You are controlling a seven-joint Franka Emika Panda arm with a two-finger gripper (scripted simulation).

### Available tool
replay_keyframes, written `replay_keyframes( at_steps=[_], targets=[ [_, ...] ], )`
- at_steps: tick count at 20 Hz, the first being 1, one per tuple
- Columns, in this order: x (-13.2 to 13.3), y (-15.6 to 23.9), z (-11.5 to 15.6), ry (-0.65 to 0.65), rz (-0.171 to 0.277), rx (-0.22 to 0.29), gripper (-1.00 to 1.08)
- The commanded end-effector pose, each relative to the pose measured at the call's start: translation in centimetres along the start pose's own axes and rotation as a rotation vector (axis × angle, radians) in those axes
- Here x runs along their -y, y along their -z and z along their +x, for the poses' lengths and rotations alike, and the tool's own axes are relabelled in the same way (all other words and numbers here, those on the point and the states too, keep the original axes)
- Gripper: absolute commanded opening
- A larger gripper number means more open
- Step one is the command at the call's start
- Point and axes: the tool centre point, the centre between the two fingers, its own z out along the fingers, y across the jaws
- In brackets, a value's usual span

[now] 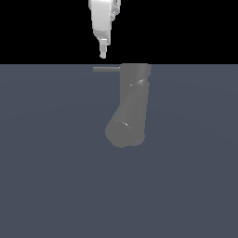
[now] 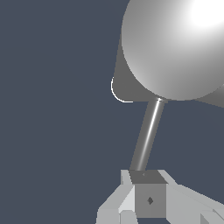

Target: Turn on the faucet by rotating a designated handle.

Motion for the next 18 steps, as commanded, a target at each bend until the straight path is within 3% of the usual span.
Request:
replay_keyframes(
  at_steps=[1,9,18],
  targets=[
    [1.0,-1.0,-0.1,-0.063,0.006,-0.019,-1.0],
    [3.0,-3.3,-0.2,-0.197,0.025,-0.067,-1.0],
    [3.8,-4.2,-0.3,-0.247,0.036,-0.087,-1.0]
  ],
)
